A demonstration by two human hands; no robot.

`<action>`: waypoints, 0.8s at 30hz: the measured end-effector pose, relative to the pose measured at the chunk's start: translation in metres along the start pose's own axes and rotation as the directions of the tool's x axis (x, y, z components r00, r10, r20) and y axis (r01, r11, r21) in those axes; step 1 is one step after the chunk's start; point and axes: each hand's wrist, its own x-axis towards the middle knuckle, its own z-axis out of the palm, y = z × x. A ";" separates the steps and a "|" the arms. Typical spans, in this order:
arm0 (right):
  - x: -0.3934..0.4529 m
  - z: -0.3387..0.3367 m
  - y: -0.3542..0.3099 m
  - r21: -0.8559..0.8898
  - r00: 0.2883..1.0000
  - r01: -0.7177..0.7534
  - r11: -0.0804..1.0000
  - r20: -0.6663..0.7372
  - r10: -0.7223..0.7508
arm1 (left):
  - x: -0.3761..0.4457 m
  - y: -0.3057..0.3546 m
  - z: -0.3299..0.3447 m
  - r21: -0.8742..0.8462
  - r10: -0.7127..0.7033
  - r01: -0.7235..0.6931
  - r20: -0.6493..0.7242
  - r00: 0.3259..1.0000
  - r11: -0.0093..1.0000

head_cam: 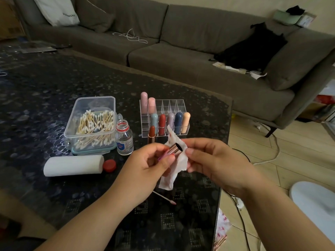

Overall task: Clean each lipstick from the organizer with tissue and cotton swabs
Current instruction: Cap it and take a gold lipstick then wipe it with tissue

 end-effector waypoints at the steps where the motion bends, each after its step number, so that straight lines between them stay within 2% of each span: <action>1: 0.000 0.000 0.001 -0.041 0.999 0.023 0.999 -0.031 -0.024 | 0.000 0.000 0.000 -0.007 -0.004 0.004 -0.004 1.000 1.000; 3: 0.002 -0.002 0.003 -0.134 0.992 0.063 0.989 -0.098 -0.076 | -0.001 0.001 0.000 -0.022 -0.012 0.012 0.000 1.000 1.000; 6: 0.003 0.000 0.004 -0.217 0.980 0.127 0.968 -0.123 -0.156 | -0.001 0.000 -0.001 -0.009 -0.020 0.020 -0.007 1.000 1.000; 10: 0.004 0.001 0.003 -0.328 0.970 0.188 0.926 -0.086 -0.227 | 0.000 0.000 -0.004 -0.016 -0.033 0.033 -0.018 0.999 0.999; 14: 0.004 0.000 0.004 -0.471 0.970 0.220 0.854 0.017 -0.241 | 0.001 0.001 -0.009 -0.071 -0.033 0.033 -0.003 0.999 0.997; 17: 0.005 0.004 0.007 -0.585 0.943 0.286 0.759 0.034 -0.330 | 0.000 0.001 -0.010 -0.110 -0.033 0.036 0.035 0.999 0.993; 19: 0.007 0.006 0.008 -0.584 0.924 0.302 0.753 -0.014 -0.381 | -0.001 0.002 -0.008 -0.173 -0.050 0.056 0.038 0.998 0.983; 22: 0.007 0.008 0.006 -0.487 0.928 0.295 0.822 -0.059 -0.368 | -0.001 0.003 -0.007 -0.241 -0.078 0.084 0.033 0.996 0.967; 24: 0.007 0.009 0.006 -0.518 0.923 0.289 0.805 -0.072 -0.378 | -0.001 0.004 -0.005 -0.288 -0.125 0.135 0.052 0.991 0.948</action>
